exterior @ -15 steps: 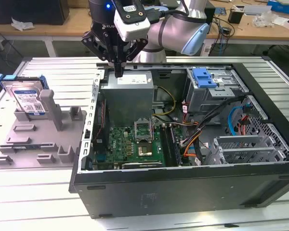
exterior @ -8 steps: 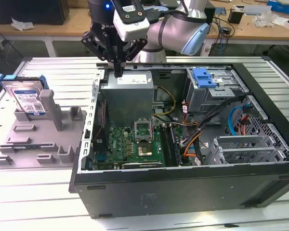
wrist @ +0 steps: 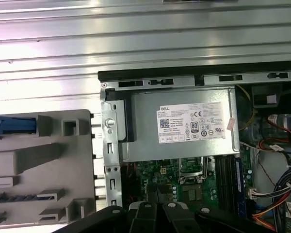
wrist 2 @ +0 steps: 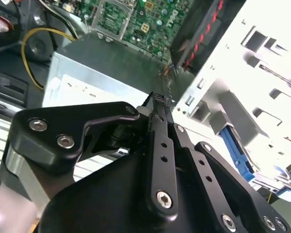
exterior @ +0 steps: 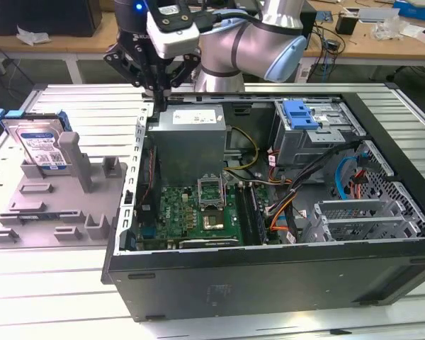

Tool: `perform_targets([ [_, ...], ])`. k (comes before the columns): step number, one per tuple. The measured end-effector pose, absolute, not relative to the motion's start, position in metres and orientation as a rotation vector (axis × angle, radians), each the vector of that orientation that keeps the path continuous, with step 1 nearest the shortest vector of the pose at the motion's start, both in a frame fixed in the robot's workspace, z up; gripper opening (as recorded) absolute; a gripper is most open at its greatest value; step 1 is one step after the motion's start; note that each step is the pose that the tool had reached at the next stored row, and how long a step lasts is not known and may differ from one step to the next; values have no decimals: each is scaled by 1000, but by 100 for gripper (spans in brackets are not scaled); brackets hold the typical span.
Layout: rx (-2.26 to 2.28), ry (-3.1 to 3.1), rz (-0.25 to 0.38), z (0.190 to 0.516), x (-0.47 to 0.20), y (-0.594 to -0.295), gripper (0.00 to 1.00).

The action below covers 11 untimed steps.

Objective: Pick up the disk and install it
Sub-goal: 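Reach for the disk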

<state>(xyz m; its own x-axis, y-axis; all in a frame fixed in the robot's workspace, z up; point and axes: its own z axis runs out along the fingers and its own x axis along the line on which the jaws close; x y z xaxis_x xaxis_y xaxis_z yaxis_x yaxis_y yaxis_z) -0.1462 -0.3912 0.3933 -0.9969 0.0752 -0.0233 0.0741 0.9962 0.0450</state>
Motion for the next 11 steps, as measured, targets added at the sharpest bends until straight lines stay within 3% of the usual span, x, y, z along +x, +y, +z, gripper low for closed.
perform_targets([
  [11, 117, 3114, 69, 393, -190, -374, 11],
])
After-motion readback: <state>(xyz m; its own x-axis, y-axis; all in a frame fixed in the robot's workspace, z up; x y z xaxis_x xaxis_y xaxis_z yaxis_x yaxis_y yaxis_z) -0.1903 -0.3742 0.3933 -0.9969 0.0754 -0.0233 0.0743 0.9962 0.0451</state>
